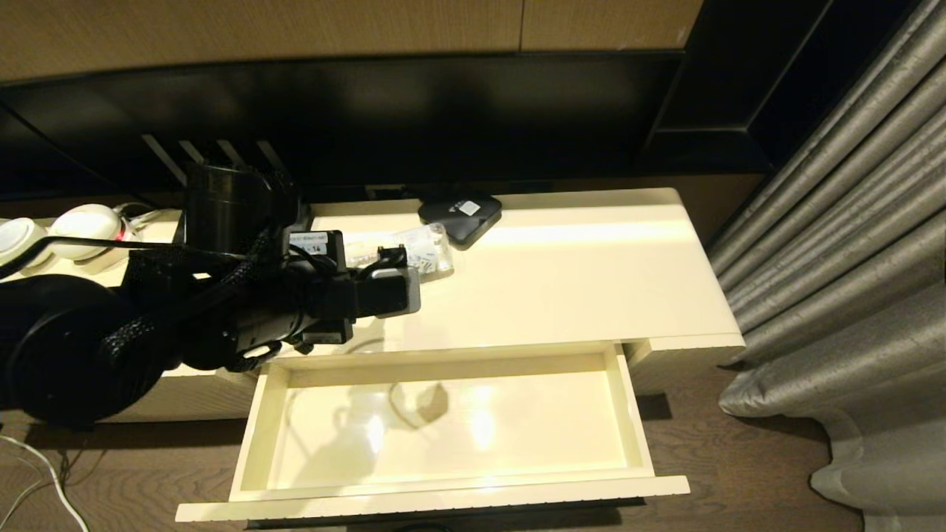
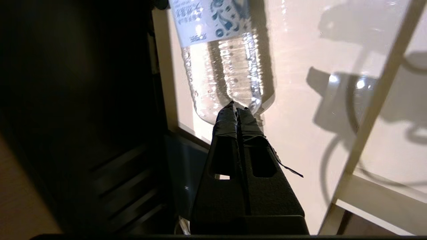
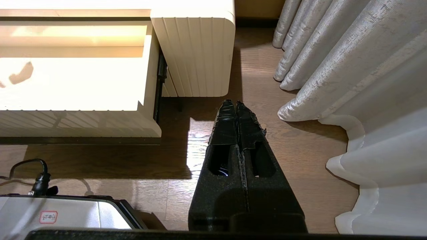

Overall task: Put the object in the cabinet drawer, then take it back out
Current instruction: Put the mineral water in the drawer

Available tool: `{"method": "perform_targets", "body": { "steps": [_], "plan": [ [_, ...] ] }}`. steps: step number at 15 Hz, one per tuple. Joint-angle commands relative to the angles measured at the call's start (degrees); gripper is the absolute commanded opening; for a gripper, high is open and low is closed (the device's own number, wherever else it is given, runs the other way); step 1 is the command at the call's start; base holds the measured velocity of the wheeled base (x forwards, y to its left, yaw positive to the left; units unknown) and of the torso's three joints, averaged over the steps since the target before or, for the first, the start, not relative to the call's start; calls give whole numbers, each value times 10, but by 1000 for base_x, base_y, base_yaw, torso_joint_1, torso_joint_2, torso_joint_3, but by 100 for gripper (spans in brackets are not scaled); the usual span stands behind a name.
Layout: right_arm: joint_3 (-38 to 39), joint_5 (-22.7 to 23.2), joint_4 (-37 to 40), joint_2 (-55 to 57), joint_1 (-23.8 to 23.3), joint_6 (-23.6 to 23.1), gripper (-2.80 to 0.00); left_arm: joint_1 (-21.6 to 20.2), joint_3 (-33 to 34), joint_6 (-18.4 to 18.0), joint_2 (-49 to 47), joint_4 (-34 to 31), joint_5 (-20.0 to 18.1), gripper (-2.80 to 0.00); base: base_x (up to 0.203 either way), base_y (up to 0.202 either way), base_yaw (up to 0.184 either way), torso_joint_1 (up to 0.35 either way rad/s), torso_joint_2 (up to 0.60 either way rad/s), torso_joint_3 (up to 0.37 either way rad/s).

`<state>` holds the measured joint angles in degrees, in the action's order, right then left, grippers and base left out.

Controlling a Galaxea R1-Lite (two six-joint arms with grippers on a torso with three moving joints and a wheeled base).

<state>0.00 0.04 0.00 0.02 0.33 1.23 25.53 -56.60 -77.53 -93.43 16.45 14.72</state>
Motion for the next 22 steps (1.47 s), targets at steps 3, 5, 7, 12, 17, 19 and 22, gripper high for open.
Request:
{"method": "perform_targets", "body": {
  "steps": [3, 5, 7, 12, 17, 19, 22],
  "plan": [
    [0, 0, 0, 1, 0, 0, -280, -43, -38, -5, -31, -8, -19, 0, 0, 0, 0, 0, 0, 0],
    [0, 0, 0, 1, 0, 0, -280, -46, -52, -3, -31, -20, -22, 0, 0, 0, 0, 0, 0, 0],
    [1, 0, 0, 1, 0, 0, -280, -49, -78, -4, -28, -50, -25, 0, 0, 0, 0, 0, 0, 0],
    [0, 0, 0, 1, 0, 0, -280, -45, -113, -8, -54, -82, -25, 0, 0, 0, 0, 0, 0, 0],
    [0, 0, 0, 1, 0, 0, -280, -44, -168, 5, -95, -137, -26, 0, 0, 0, 0, 0, 0, 0],
    [0, 0, 0, 1, 0, 0, -280, -44, -191, 11, -108, -149, -26, 0, 0, 0, 0, 0, 0, 0],
    [0, 0, 0, 1, 0, 0, -280, -45, -233, 23, -135, -179, -22, 0, 0, 0, 0, 0, 0, 0]
  ]
}}
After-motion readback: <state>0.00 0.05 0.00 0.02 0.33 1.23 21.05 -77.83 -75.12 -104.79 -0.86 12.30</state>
